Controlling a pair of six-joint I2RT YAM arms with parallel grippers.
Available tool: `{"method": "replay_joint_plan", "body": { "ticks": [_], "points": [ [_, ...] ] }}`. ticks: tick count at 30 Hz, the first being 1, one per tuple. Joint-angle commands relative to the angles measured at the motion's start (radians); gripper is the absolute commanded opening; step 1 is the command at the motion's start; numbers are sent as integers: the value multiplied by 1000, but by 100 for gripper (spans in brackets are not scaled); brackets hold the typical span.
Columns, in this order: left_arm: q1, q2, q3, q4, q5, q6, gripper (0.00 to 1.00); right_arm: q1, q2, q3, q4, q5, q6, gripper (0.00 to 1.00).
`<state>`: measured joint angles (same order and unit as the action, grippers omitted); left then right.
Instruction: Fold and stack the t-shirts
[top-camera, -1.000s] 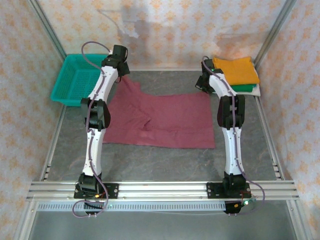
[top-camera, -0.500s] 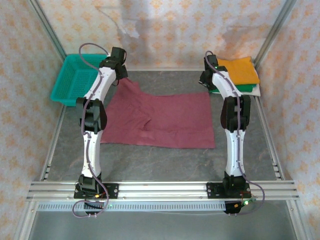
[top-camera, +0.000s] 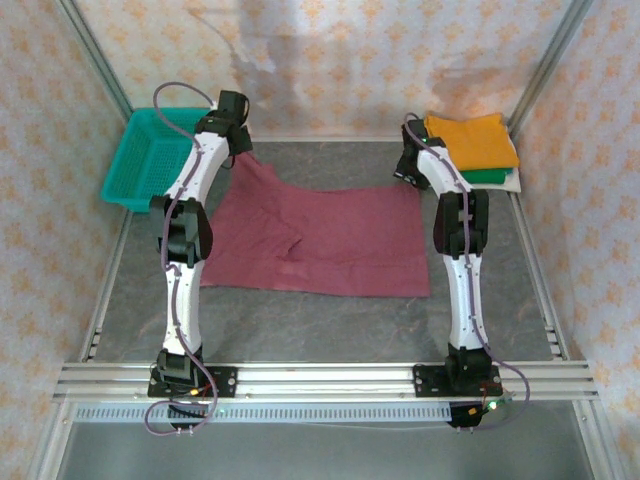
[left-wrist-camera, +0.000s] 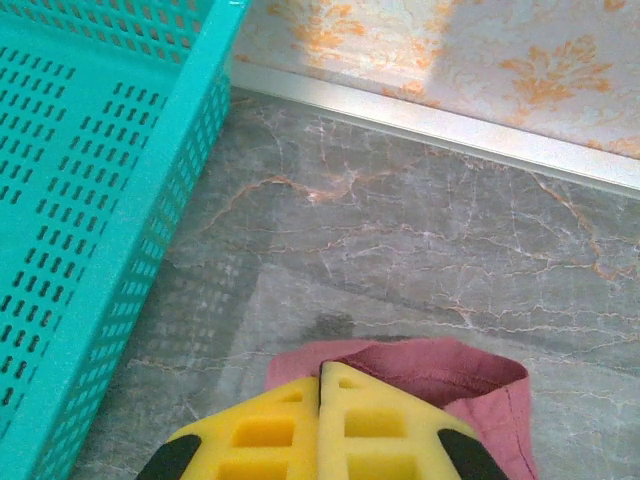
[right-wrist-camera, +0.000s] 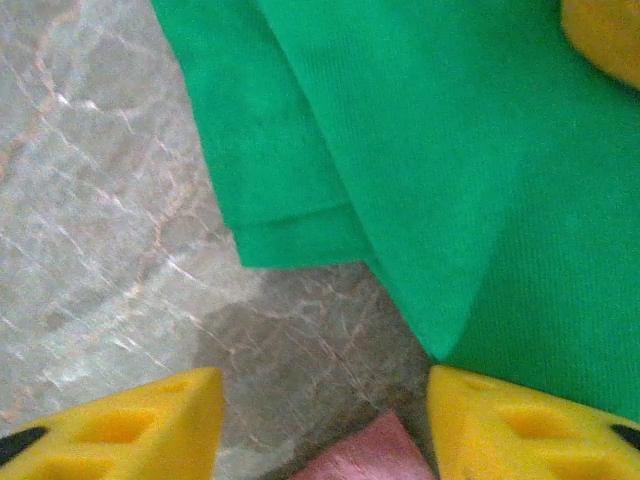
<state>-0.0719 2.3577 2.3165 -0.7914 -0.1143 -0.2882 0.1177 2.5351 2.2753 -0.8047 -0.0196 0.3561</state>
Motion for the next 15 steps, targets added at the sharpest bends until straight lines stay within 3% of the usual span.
{"method": "replay_joint_plan", "body": {
  "ticks": [1, 3, 8, 13, 15],
  "points": [
    [12, -12, 29, 0, -45, 12, 0, -3, 58, 60, -51, -4, 11, 48],
    [15, -14, 30, -1, -45, 14, 0, -2, 68, 75, -54, -19, 12, 34],
    [21, -13, 35, -4, -41, 11, 0, -1, 51, 81, -51, -26, 15, 14],
    [24, -21, 31, -12, -44, 7, 0, -1, -2, 52, -39, -20, 12, 7],
    [24, -27, 25, -11, -47, 7, 0, -1, -30, 38, -43, -24, 8, 13]
  ]
}}
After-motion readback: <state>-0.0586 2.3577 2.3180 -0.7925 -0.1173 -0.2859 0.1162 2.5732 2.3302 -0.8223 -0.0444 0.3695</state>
